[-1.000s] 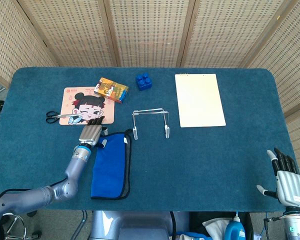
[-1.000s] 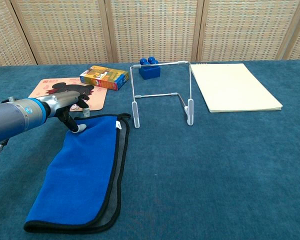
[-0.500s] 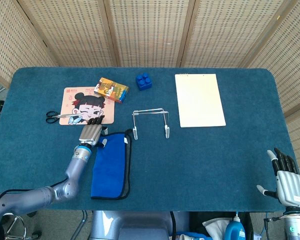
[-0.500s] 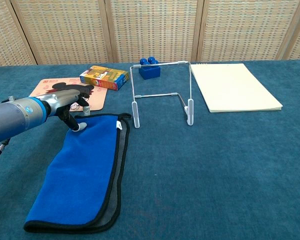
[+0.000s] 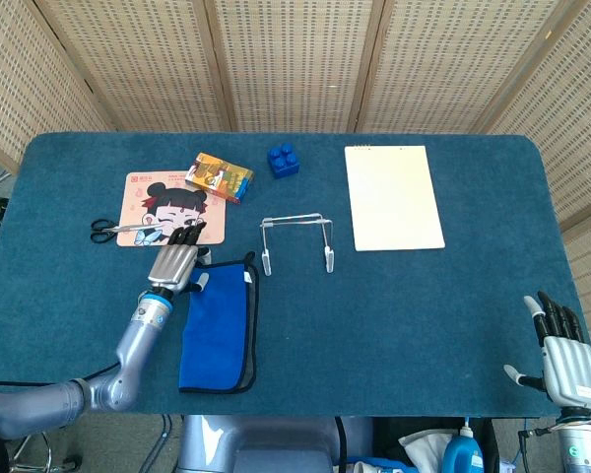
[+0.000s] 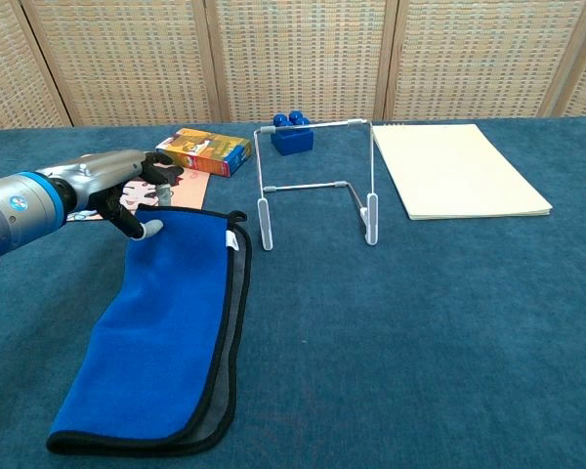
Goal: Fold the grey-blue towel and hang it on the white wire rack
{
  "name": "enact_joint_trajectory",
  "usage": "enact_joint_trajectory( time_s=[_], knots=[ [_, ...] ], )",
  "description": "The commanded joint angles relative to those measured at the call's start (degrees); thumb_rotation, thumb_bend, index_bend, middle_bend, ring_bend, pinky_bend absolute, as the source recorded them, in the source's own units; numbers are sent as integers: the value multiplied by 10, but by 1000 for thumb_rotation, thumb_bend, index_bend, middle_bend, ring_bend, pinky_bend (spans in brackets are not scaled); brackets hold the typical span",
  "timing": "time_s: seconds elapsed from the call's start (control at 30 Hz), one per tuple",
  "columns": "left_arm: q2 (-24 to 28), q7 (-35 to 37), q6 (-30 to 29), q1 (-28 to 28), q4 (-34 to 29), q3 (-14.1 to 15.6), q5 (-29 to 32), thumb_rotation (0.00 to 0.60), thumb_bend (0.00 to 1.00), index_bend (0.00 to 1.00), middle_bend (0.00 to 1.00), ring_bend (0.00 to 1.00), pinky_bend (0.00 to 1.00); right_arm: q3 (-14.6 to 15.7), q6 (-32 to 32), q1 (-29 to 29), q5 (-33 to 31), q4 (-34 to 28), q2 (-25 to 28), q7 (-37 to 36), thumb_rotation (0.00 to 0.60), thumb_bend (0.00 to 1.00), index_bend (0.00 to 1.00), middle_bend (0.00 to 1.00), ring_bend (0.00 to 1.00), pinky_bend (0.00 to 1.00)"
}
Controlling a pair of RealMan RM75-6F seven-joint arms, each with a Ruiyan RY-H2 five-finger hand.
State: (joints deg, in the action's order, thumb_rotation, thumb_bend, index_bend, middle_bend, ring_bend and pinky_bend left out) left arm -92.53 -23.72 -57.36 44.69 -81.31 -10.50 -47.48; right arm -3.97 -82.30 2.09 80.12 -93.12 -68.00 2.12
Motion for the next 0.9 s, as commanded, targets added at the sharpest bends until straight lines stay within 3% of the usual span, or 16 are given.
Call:
enact_joint_trajectory(
  time_s=[0.03,0.4,0.9],
  knots=[
    [17,2,-17,-9,-30,4,-23,600,449,1000,0,0,0,0,-1,0,1,-1,0,0,600,0,0,0,0,0],
    [51,-30,-62,-15,-128,2,-72,600,451,1000,0,0,0,0,-5,-2,3,-3,5,-11,600,0,0,0,0,0],
    [84,-93,-102,-6,-234,-20,-75,600,449,1000,0,0,0,-1,-8,-5,6,-2,12,-31,600,0,0,0,0,0]
  ],
)
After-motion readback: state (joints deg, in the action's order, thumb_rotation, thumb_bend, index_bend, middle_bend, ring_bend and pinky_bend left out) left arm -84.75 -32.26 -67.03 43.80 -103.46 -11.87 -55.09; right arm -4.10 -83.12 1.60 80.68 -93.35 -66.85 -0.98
